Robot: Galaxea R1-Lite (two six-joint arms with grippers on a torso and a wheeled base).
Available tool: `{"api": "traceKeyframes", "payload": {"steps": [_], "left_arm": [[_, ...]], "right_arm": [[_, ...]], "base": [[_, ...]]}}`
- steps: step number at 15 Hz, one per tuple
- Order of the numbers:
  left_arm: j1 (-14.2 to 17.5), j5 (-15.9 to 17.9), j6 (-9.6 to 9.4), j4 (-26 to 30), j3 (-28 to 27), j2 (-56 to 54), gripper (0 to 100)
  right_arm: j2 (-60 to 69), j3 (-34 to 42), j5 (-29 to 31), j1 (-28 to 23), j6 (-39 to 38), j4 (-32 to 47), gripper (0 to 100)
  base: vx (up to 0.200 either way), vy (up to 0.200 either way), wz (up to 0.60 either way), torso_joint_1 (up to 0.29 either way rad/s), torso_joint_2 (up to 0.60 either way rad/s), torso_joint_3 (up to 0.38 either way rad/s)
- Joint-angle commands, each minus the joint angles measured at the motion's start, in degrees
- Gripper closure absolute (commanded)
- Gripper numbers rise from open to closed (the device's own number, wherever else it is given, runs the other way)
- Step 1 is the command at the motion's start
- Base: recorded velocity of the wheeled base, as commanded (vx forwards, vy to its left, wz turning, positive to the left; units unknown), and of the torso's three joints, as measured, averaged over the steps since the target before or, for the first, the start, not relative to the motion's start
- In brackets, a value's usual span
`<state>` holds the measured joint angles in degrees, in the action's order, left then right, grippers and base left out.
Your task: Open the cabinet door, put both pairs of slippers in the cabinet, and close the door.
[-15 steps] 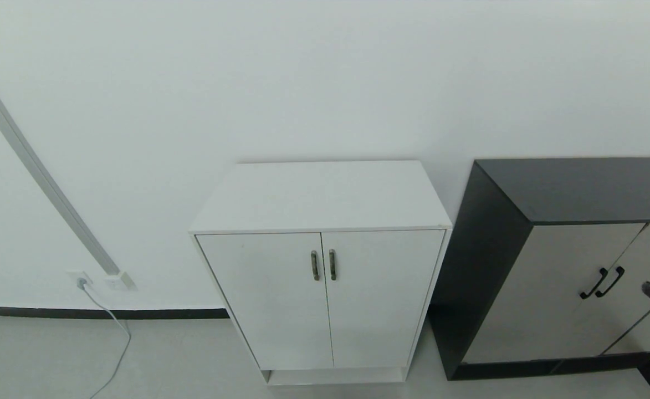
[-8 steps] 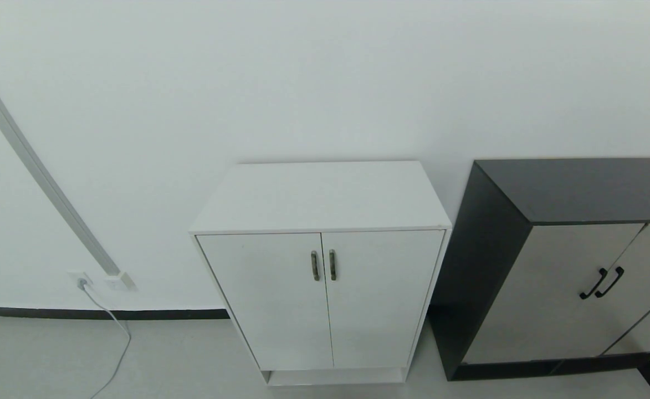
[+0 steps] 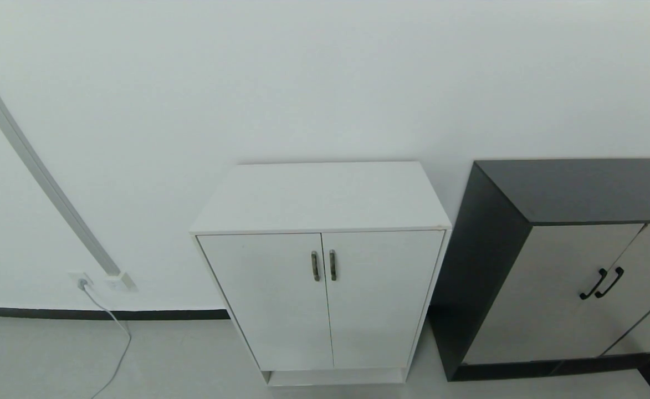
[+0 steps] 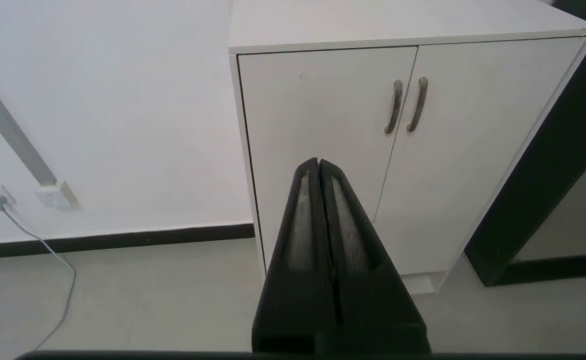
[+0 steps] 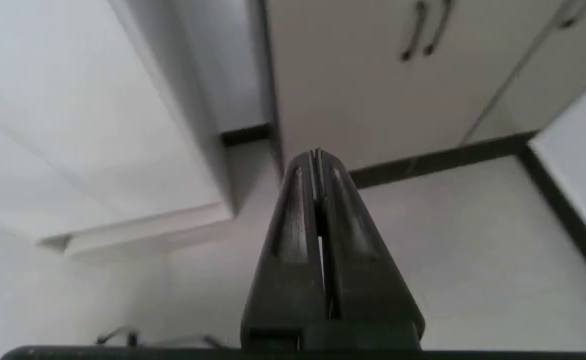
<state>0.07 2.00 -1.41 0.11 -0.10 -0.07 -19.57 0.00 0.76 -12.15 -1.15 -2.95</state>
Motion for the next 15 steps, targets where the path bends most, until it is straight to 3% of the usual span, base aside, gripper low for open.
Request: {"api": "traceKeyframes", "payload": {"steps": [1,4,7,8,9,15], "left_arm": [[0.01,-0.07,0.01,0.07,0.01,0.07,100],[0.01,0.02,0.01,0.07,0.01,0.07,100],[0.01,0.02,-0.08,0.07,0.01,0.07,100],[0.01,-0.07,0.01,-0.02,0.01,0.07,100],[0.01,-0.07,0.01,0.07,0.01,0.07,100],[0.01,0.02,0.01,0.07,0.01,0.07,100]], "right_arm": [[3.31,0.00,1.27,0.03,0.18,0.14,100],[6.38,0.00,-0.40,4.16,0.62,2.86,100],[7.17,0.00,-0.58,12.33,1.50,2.86,100],[7.26,0.00,-0.58,17.52,1.41,2.86,100],[8.84,0.00,-0.58,18.83,1.41,2.86,100],[13.94,0.00,2.32,17.78,0.79,2.77,100]], "base": [[0.000,0.000,0.00,0.000,0.00,0.000],[0.000,0.000,0.00,0.000,0.00,0.000],[0.000,0.000,0.00,0.000,0.00,0.000],[0.000,0.000,0.00,0.000,0.00,0.000],[0.000,0.000,0.00,0.000,0.00,0.000],[0.000,0.000,0.00,0.000,0.00,0.000]]}}
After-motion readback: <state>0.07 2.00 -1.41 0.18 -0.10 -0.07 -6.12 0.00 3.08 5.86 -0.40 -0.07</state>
